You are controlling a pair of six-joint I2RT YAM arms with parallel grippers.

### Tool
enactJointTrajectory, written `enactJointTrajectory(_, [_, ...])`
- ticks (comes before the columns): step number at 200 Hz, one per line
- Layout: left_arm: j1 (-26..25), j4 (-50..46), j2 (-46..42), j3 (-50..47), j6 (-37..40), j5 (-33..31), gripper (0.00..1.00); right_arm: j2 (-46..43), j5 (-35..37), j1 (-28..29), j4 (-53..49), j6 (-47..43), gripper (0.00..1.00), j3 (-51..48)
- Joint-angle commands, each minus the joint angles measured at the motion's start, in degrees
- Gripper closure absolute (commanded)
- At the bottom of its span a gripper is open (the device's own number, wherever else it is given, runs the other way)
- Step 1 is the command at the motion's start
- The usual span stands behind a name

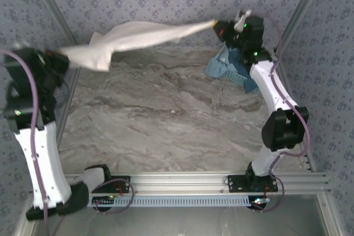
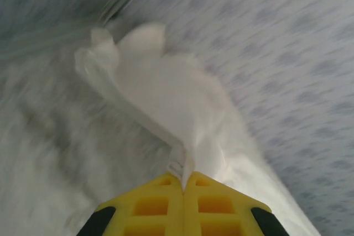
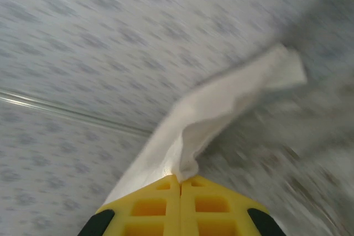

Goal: Fold and stack the t-shirts

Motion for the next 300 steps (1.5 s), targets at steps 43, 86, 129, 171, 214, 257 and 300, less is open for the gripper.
enactJointTrajectory(43, [-0.78, 7.18, -20.40, -57.02, -16.79, 17.72, 1.00, -1.09, 6.12, 4.03, -10.76, -9.02, 1.00, -24.86])
enactJointTrajectory(86, [-1.74, 3.17, -30.63, -66.10, -22.35, 19.74, 1.00, 0.22, 12.73, 4.71, -24.87, -14.37, 1.00, -24.94])
enactJointTrajectory(129, [-2.28, 1.69, -28.89, -65.84, -21.08, 21.67, 1.00, -3.92, 17.23, 4.32, -30.72, -14.76, 1.00, -28.39])
enactJointTrajectory(171, [-3.25, 2.83, -26.51, -65.33, -22.07, 21.41, 1.00, -6.36, 19.08, 3.93, -33.80, -15.39, 1.00, -30.47])
enactJointTrajectory(214, [-3.78, -5.86, -25.05, -58.85, -19.74, 14.34, 1.00, -9.43, 20.67, 3.78, -36.97, -15.49, 1.00, -32.49])
enactJointTrajectory(257, [-3.77, -11.59, -24.51, -51.42, -19.36, 4.47, 1.00, -14.42, 20.83, 3.71, -40.44, -14.26, 1.00, -36.82])
enactJointTrajectory(300, [-3.79, -20.71, -26.27, -45.57, -22.98, -2.93, 1.00, -18.59, 17.36, 6.33, -42.10, -10.85, 1.00, -41.16])
